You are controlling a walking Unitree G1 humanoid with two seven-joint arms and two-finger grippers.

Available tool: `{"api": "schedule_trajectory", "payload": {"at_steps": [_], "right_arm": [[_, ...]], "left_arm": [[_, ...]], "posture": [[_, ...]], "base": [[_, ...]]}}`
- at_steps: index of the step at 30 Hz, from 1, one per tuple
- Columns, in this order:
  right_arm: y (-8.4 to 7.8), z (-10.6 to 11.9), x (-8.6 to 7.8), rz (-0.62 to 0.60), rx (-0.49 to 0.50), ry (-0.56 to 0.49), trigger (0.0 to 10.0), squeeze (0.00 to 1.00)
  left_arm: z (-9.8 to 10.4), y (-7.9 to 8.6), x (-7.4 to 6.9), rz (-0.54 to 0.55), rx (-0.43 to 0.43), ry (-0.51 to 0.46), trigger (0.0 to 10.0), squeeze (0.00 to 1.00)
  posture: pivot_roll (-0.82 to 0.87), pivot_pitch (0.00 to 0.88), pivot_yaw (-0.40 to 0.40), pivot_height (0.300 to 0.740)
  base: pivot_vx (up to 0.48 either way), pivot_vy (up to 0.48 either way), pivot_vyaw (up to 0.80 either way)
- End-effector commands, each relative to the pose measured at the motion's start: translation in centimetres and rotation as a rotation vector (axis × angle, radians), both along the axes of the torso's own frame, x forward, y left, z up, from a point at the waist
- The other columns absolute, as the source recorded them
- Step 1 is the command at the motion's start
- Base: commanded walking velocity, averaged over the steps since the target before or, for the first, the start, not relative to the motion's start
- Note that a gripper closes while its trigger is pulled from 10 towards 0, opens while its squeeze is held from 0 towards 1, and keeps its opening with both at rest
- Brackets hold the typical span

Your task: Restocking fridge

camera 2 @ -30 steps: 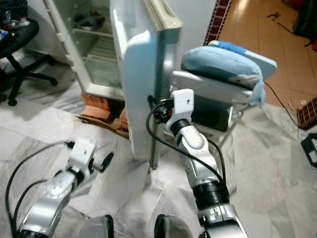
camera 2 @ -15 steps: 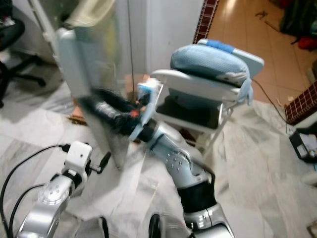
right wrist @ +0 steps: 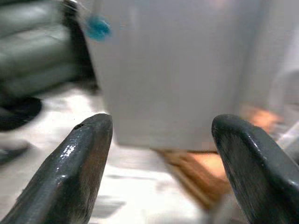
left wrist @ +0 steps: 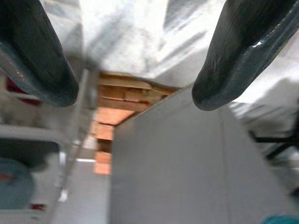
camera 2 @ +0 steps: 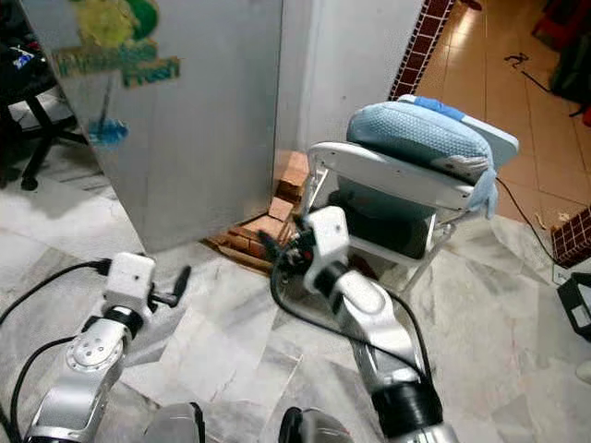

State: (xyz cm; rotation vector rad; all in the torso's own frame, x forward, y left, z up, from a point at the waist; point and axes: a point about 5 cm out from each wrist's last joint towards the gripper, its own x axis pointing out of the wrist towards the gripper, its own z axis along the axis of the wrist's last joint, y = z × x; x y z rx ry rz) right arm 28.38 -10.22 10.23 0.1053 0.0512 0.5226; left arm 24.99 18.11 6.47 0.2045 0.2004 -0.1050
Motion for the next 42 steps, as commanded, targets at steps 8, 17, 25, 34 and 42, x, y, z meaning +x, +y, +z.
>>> {"api": "schedule_trajectory", "payload": {"at_steps": [8, 17, 25, 34, 42], "right_arm": [[-3.6, -1.5, -0.2, -0.399, 0.040, 0.034, 10.0, 1.00], [-4.4, -0.4, 0.8, -0.452, 0.035, -0.027, 10.0, 0.00], [-4.6, -0.4, 0.8, -0.485, 0.045, -0.030, 0.9, 0.00], [-4.7, -0.3, 0.9, -0.494, 0.047, -0.035, 10.0, 1.00], [-5.2, -0.2, 1.1, -0.512, 0.044, -0.039, 10.0, 1.00]], "left_arm": [[0.7, 1.4, 0.3, 0.164, -0.041, -0.065, 10.0, 0.00], [1.5, 0.6, 1.7, 0.131, -0.060, -0.103, 10.0, 0.00], [1.9, 0.3, 2.1, 0.119, -0.068, -0.118, 10.0, 0.00], [2.0, 0.4, 2.5, 0.133, -0.082, -0.126, 10.0, 0.00], [2.2, 0.2, 2.4, 0.102, -0.103, -0.161, 10.0, 0.00]], "posture": [[0.07, 0.080, -0.056, 0.740], [0.05, 0.089, -0.041, 0.740], [0.04, 0.096, -0.041, 0.740], [0.04, 0.089, -0.049, 0.740], [0.04, 0.075, -0.045, 0.740]], "base": [[0.000, 0.469, 0.00], [0.000, 0.480, 0.00], [0.000, 0.480, 0.00], [0.000, 0.480, 0.00], [0.000, 0.480, 0.00]]}}
